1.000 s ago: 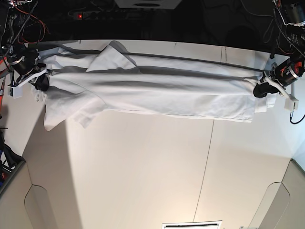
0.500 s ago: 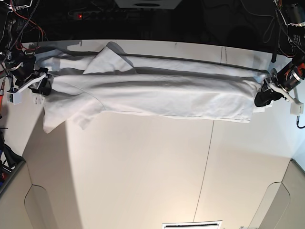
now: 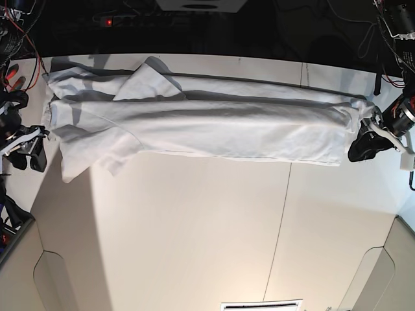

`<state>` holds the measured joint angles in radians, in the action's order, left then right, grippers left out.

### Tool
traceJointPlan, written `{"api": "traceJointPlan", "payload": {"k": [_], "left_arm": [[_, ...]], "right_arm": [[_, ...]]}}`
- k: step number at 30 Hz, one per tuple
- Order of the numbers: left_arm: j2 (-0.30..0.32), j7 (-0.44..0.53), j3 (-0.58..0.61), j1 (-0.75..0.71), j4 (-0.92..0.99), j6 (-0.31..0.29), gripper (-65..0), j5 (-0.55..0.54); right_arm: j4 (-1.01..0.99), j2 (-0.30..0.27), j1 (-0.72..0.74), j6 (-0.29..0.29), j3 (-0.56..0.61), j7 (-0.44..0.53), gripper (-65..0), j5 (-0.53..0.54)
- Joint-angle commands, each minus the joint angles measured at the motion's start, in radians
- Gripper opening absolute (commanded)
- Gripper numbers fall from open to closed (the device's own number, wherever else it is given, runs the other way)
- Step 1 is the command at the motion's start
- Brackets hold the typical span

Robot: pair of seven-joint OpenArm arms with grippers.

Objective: Layout the t-shirt on the table in an organized manner, then fold the t-shirt properly
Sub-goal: 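Tuck the loose fabric at the right gripper's end inward with the right gripper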

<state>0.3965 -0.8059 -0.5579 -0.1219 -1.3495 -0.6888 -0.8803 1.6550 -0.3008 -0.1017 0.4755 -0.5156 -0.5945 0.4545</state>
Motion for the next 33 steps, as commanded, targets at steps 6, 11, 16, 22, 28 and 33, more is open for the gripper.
{"api": "traceJointPlan", "payload": {"k": [6, 11, 16, 22, 28, 33], "left_arm": [[0.019, 0.025, -0.007, 0.008, -0.019, -0.009, -37.3, -0.022], [0.019, 0.024, -0.007, 0.008, -0.019, -0.009, -37.3, -0.022], [0.017, 0.024, -0.007, 0.008, -0.019, -0.009, -37.3, -0.021], [-0.004, 0.024, -0.006, 0.008, -0.019, -0.009, -37.3, -0.021], [-0.012, 0.023, -0.005, 0.008, -0.019, -0.009, -37.3, -0.021], [-0.012, 0.024, -0.005, 0.008, -0.019, -0.009, -37.3, -0.021]], "right_arm": [[-0.245, -0.014, 0.188, 0.000, 0.008, 0.052, -30.5, 0.024], [-0.538, -0.013, 0.327, 0.016, 0.034, 0.048, -30.5, 0.093], [-0.668, 0.023, 0.390, 0.039, 0.069, 0.043, -30.5, 0.137], [-0.665, 0.088, 0.392, 0.060, 0.079, 0.040, -30.5, 0.140], [-0.665, 0.117, 0.392, 0.060, 0.079, 0.032, -30.5, 0.140], [-0.665, 0.116, 0.393, 0.060, 0.079, 0.025, -30.8, 0.132]]}}
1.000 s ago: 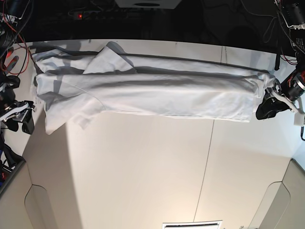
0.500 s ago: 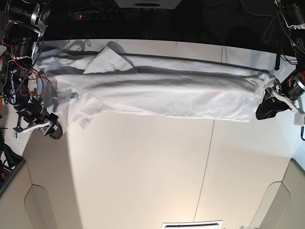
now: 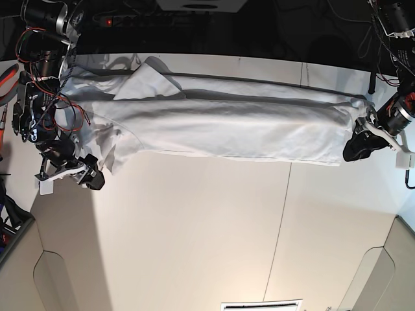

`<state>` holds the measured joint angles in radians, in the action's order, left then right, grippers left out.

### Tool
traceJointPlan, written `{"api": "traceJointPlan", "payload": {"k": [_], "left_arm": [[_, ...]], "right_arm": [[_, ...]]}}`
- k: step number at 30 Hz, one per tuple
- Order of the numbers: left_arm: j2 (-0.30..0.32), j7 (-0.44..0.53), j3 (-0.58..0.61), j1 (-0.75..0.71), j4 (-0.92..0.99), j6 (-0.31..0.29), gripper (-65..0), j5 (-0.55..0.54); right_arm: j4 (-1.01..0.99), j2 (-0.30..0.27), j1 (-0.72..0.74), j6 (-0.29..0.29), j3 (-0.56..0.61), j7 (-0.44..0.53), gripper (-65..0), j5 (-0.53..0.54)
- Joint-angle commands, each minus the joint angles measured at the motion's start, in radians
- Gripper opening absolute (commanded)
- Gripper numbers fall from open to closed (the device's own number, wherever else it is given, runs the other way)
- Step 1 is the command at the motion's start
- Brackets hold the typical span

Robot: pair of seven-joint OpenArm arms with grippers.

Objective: Layout the t-shirt on the table in an organized manner, then fold the t-shirt properly
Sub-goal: 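Tuck the loose fabric at the right gripper's end inward with the right gripper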

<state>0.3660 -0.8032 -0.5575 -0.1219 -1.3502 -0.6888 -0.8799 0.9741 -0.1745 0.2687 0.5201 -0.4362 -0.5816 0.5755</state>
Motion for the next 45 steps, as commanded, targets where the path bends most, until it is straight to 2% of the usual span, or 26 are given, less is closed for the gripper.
{"api": "traceJointPlan", "payload": {"k": [1, 3, 6, 7, 10, 15, 23, 36, 42, 45], "left_arm": [[0.019, 0.021, -0.006, 0.008, -0.018, -0.009, -37.3, -0.022], [0.019, 0.021, -0.006, 0.008, -0.018, -0.009, -37.3, -0.022], [0.019, 0.021, -0.006, 0.008, -0.018, -0.009, -37.3, -0.022], [0.019, 0.021, -0.006, 0.008, -0.018, -0.009, -37.3, -0.022], [0.019, 0.021, -0.006, 0.008, -0.018, -0.009, -37.3, -0.022], [0.019, 0.021, -0.006, 0.008, -0.018, -0.009, -37.3, -0.022], [0.019, 0.021, -0.006, 0.008, -0.018, -0.009, -37.3, -0.022], [0.019, 0.021, -0.006, 0.008, -0.018, -0.009, -37.3, -0.022], [0.019, 0.021, -0.006, 0.008, -0.018, -0.009, -37.3, -0.022], [0.019, 0.021, -0.006, 0.008, -0.018, -0.009, -37.3, -0.022]], "right_arm": [[0.017, -0.011, 0.023, 0.015, 0.000, 0.012, -31.0, 0.012], [0.023, -0.011, 0.024, 0.020, 0.000, 0.012, -39.5, 0.017], [0.051, -0.011, 0.024, 0.053, 0.000, 0.010, -60.9, 0.054], [0.067, -0.011, 0.024, 0.054, 0.000, 0.002, -65.0, 0.070], [0.139, -0.011, 0.022, 0.053, 0.000, -0.055, -65.0, 0.090], [0.299, -0.011, 0.013, 0.063, 0.000, -0.221, -65.0, 0.107], [0.479, -0.011, -0.068, 0.064, 0.024, -0.429, -65.0, 0.322], [0.539, -0.011, -0.286, 0.063, 0.262, -0.442, -65.0, 0.330], [0.539, -0.016, -0.309, 0.063, 0.282, -0.510, -65.0, 0.338], [0.540, -0.032, -0.311, 0.064, 0.281, -0.525, -65.0, 0.387]]}}
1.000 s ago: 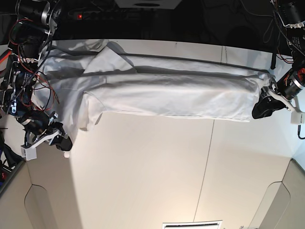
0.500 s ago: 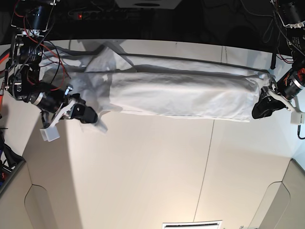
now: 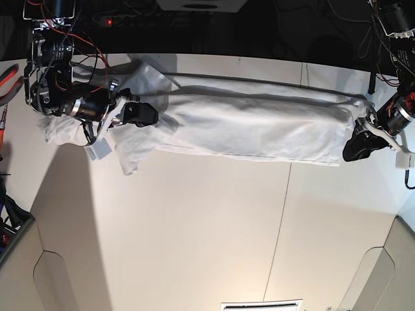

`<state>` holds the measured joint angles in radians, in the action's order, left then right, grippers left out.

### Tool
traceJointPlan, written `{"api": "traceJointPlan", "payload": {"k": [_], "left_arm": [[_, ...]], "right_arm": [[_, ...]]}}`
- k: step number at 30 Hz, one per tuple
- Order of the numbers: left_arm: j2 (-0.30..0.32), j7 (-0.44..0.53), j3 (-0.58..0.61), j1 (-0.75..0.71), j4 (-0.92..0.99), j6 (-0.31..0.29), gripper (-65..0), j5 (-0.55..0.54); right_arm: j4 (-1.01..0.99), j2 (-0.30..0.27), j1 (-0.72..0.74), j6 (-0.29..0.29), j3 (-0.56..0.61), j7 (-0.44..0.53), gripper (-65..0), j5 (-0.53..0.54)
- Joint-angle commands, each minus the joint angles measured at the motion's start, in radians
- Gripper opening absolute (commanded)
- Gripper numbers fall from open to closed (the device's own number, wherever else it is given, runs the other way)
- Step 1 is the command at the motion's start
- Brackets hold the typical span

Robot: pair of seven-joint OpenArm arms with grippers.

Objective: Layout the t-shirt on the table in an organized manner, then fold the t-shirt properly
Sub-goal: 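Tuck the loose fabric at the right gripper's end inward with the right gripper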

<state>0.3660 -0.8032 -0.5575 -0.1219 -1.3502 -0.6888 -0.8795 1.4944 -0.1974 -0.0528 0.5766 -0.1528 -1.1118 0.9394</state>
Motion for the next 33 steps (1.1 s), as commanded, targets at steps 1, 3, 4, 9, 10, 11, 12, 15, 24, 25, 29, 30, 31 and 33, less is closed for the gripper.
{"api": "traceJointPlan", "payload": {"k": [1, 3, 4, 9, 10, 11, 12, 15, 24, 25, 29, 30, 31, 33], "left_arm": [[0.019, 0.021, -0.006, 0.008, -0.018, -0.009, -37.3, -0.022], [0.019, 0.021, -0.006, 0.008, -0.018, -0.009, -37.3, -0.022], [0.019, 0.021, -0.006, 0.008, -0.018, -0.009, -37.3, -0.022], [0.019, 0.021, -0.006, 0.008, -0.018, -0.009, -37.3, -0.023], [0.019, 0.021, -0.006, 0.008, -0.018, -0.009, -37.3, -0.023], [0.019, 0.021, -0.006, 0.008, -0.018, -0.009, -37.3, -0.023], [0.019, 0.021, -0.006, 0.008, -0.018, -0.009, -37.3, -0.023], [0.019, 0.021, -0.006, 0.008, -0.018, -0.009, -37.3, -0.023], [0.019, 0.021, -0.006, 0.008, -0.018, -0.009, -37.3, -0.023], [0.019, 0.021, -0.006, 0.008, -0.018, -0.009, -37.3, -0.022], [0.019, 0.022, -0.006, 0.008, -0.018, -0.009, -37.3, -0.023], [0.019, 0.022, -0.006, 0.008, -0.018, -0.009, -37.3, -0.023], [0.019, 0.022, -0.006, 0.008, -0.018, -0.009, -37.3, -0.024], [0.019, 0.022, -0.006, 0.008, -0.018, -0.009, -37.3, -0.024]], "right_arm": [[0.022, -0.015, 0.011, 0.008, -0.002, 0.000, -65.0, 0.035], [0.037, -0.023, 0.011, 0.019, -0.002, -0.013, -65.0, 0.047], [0.048, -0.026, 0.010, 0.024, -0.002, -0.022, -65.0, 0.052], [0.148, -0.039, 0.005, 0.034, -0.002, -0.041, -65.0, 0.082], [0.173, -0.038, 0.005, 0.034, -0.002, -0.041, -65.0, 0.082], [0.196, -0.038, 0.005, 0.034, -0.002, -0.042, -65.0, 0.082], [0.217, -0.038, 0.005, 0.034, -0.002, -0.044, -65.0, 0.082], [0.260, -0.038, 0.005, 0.034, -0.002, -0.072, -65.0, 0.082], [0.263, -0.039, -0.108, 0.034, -0.002, -0.101, -65.0, 0.119], [0.263, -0.039, -0.124, 0.034, -0.002, -0.101, -65.0, 0.117], [0.262, -0.040, -0.163, 0.034, -0.002, -0.096, -65.0, 0.077], [0.262, -0.040, -0.164, 0.034, -0.002, -0.089, -65.0, 0.043], [0.262, -0.040, -0.164, 0.033, -0.002, -0.078, -65.0, 0.007], [0.262, -0.040, -0.164, 0.032, -0.002, -0.046, -65.0, -0.054]]}}
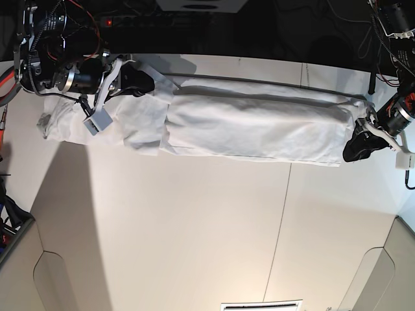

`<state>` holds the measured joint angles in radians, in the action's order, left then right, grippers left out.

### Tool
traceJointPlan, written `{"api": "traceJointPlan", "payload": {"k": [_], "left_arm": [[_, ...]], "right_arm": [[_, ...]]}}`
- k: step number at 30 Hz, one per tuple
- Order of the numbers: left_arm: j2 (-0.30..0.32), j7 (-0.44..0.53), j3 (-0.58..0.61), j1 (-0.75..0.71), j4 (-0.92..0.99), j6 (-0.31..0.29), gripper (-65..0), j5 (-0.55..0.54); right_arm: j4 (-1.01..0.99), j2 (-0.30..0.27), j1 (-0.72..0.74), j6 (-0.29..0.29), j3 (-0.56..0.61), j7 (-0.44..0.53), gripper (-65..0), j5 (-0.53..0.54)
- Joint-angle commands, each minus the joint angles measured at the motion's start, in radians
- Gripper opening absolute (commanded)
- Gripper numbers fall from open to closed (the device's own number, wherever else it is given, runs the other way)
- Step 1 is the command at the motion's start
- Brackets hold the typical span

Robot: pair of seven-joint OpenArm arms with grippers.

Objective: Layout the t-shirt on the table in an organized manner, then fold the t-shirt properly
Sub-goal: 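Tuck the loose fabric at the right gripper's end inward with the right gripper, then press the folded shirt flat with the left gripper, sweeping toward the right gripper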

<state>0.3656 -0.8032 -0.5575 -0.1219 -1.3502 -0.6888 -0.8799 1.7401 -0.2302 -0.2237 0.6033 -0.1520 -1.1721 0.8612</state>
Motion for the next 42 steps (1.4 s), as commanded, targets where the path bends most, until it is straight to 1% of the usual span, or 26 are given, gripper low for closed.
{"api": "traceJointPlan", "payload": {"k": [1, 2, 3, 4, 6, 8, 10, 13, 15, 16, 18, 19, 20, 21, 22, 24, 25, 26, 28, 29, 33, 37, 40, 42], "left_arm": [[0.019, 0.022, -0.006, 0.008, -0.018, -0.009, -37.3, -0.023], [0.019, 0.022, -0.006, 0.008, -0.018, -0.009, -37.3, -0.023], [0.019, 0.022, -0.006, 0.008, -0.018, -0.009, -37.3, -0.023], [0.019, 0.022, -0.006, 0.008, -0.018, -0.009, -37.3, -0.023], [0.019, 0.021, -0.006, 0.008, -0.018, -0.009, -37.3, -0.023], [0.019, 0.022, -0.006, 0.008, -0.018, -0.009, -37.3, -0.023], [0.019, 0.022, -0.006, 0.008, -0.018, -0.009, -37.3, -0.023], [0.019, 0.022, -0.006, 0.008, -0.018, -0.009, -37.3, -0.033], [0.019, 0.022, -0.006, 0.008, -0.018, -0.009, -37.6, -0.077], [0.019, 0.022, -0.006, 0.009, -0.018, -0.009, -39.0, -0.103], [0.018, 0.021, -0.006, 0.018, -0.018, -0.009, -43.8, -0.154], [0.014, 0.016, -0.006, 0.026, -0.018, -0.009, -46.7, -0.167], [0.010, 0.005, -0.005, 0.037, -0.018, -0.009, -50.1, -0.182], [0.002, -0.018, -0.003, 0.051, -0.019, -0.009, -53.8, -0.203], [-0.008, -0.050, 0.002, 0.067, -0.019, -0.009, -57.3, -0.229], [-0.029, -0.120, 0.031, 0.097, -0.019, -0.009, -62.7, -0.294], [-0.039, -0.149, 0.058, 0.111, -0.019, -0.009, -65.0, -0.322], [-0.049, -0.171, 0.096, 0.124, -0.019, -0.009, -65.0, -0.339], [-0.071, -0.199, 0.190, 0.153, -0.019, -0.009, -65.0, -0.342], [-0.082, -0.211, 0.245, 0.165, -0.019, -0.009, -65.0, -0.343], [-0.132, -0.279, 0.467, 0.225, -0.019, -0.009, -65.0, -0.343], [-0.184, -0.355, 0.645, 0.278, -0.019, -0.009, -65.0, -0.343], [-0.225, -0.361, 0.745, 0.295, -0.019, -0.009, -65.0, -0.332], [-0.263, -0.361, 0.803, 0.296, -0.019, -0.009, -65.0, -0.312]], "right_arm": [[0.016, -0.008, 0.007, 0.005, -0.003, 0.026, -58.7, 0.007], [0.016, -0.008, 0.007, 0.005, -0.003, 0.036, -48.6, -0.003], [0.016, -0.008, 0.006, 0.003, -0.003, 0.048, -40.6, -0.015], [0.016, -0.008, 0.007, 0.003, -0.003, 0.060, -36.6, -0.031], [0.016, -0.008, 0.007, 0.001, -0.003, 0.080, -36.4, -0.050], [0.017, -0.008, 0.008, -0.002, -0.003, 0.084, -36.4, -0.040], [0.018, -0.008, 0.008, -0.002, -0.003, 0.084, -37.3, -0.013], [0.032, -0.006, 0.013, -0.001, -0.003, 0.085, -43.2, 0.015], [0.060, -0.003, 0.013, -0.001, -0.005, 0.096, -45.9, 0.013], [0.076, -0.002, 0.013, -0.001, -0.009, 0.098, -46.5, 0.009], [0.099, -0.002, 0.013, -0.001, -0.019, 0.109, -46.6, -0.008], [0.106, -0.002, 0.013, -0.001, -0.027, 0.127, -48.4, -0.038], [0.106, -0.001, 0.013, -0.005, -0.037, 0.147, -53.4, -0.074], [0.106, 0.000, 0.012, -0.014, -0.049, 0.166, -60.6, -0.116], [0.106, 0.001, 0.012, -0.031, -0.062, 0.186, -65.0, -0.158], [0.105, 0.001, 0.012, -0.056, -0.085, 0.216, -65.0, -0.217], [0.104, 0.001, 0.012, -0.063, -0.095, 0.229, -65.0, -0.232], [0.102, 0.001, 0.012, -0.072, -0.103, 0.234, -65.0, -0.241], [0.097, 0.001, 0.012, -0.105, -0.108, 0.234, -65.0, -0.264], [0.090, 0.001, 0.012, -0.111, -0.108, 0.234, -65.0, -0.278], [-0.008, 0.001, 0.012, -0.110, -0.108, 0.257, -65.0, -0.278], [-0.160, 0.001, 0.013, -0.110, -0.108, 0.287, -65.0, -0.278], [-0.246, 0.000, 0.013, -0.110, -0.108, 0.299, -65.0, -0.278], [-0.274, 0.001, 0.013, -0.110, -0.108, 0.305, -65.0, -0.278]]}}
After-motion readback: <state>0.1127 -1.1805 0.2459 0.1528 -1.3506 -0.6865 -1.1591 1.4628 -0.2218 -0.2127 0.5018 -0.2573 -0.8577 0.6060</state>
